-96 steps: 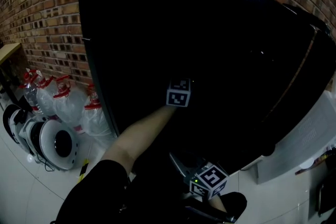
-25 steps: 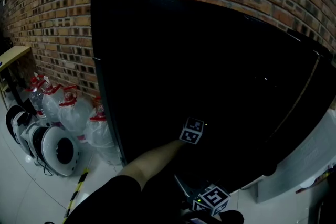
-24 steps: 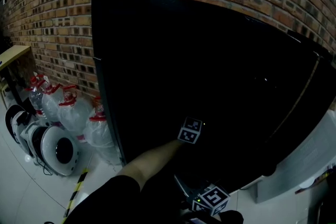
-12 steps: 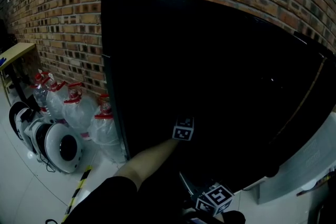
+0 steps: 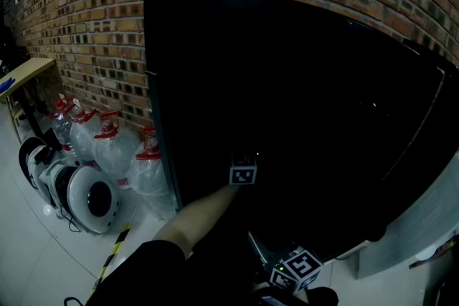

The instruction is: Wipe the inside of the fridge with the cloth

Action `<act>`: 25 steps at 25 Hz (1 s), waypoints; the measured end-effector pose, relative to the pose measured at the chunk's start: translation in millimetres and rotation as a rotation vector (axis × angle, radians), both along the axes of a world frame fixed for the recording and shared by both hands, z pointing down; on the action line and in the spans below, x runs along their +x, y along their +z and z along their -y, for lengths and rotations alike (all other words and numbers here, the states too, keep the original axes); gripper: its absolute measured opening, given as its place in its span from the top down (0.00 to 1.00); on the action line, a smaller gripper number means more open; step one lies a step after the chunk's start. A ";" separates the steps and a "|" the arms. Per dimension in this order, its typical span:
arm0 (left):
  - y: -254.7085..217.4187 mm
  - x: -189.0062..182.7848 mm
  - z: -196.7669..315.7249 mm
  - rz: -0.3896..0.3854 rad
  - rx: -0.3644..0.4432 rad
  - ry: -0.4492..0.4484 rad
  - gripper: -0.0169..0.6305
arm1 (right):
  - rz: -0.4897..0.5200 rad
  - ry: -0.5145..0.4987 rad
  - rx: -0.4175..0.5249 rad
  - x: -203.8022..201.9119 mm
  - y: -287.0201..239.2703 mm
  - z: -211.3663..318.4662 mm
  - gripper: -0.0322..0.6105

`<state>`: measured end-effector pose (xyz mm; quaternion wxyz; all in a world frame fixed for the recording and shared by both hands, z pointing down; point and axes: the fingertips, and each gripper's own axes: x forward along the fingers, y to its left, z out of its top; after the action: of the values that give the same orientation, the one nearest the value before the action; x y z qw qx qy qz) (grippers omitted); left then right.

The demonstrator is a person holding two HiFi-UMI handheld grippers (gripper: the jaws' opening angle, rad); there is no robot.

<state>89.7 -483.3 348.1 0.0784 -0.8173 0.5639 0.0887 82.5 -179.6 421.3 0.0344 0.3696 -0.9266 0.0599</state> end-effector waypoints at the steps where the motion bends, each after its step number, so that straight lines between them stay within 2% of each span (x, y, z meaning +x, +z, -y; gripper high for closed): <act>1: 0.9 -4.5 1.6 0.000 -0.004 -0.016 0.90 | 0.002 -0.004 0.002 -0.8 -0.2 -0.1 0.94; 8: 3.3 -23.4 4.3 0.023 -0.012 -0.097 0.90 | 0.015 -0.013 0.005 -2.2 -0.8 -1.2 0.94; 13: 2.8 -31.5 5.5 0.028 -0.012 -0.209 0.90 | 0.016 -0.009 0.008 1.7 -0.2 -4.3 0.94; 16: 4.8 -35.9 7.2 0.005 -0.026 -0.221 0.90 | 0.024 -0.008 0.007 2.2 0.1 -7.0 0.94; 18: 8.1 -34.8 6.0 -0.050 -0.050 -0.170 0.90 | 0.024 -0.010 0.004 1.7 0.8 -8.6 0.94; 21: 7.4 -12.2 -8.4 -0.103 -0.062 -0.006 0.90 | 0.025 -0.019 0.003 -1.1 0.9 -8.9 0.94; 25: 1.7 63.7 -45.7 -0.026 -0.065 0.277 0.90 | 0.020 -0.031 0.008 -6.3 0.4 -8.6 0.94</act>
<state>153.4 -437.6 349.8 0.0319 -0.8882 0.4493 0.0908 76.3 -171.0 421.7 0.0247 0.3547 -0.9328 0.0595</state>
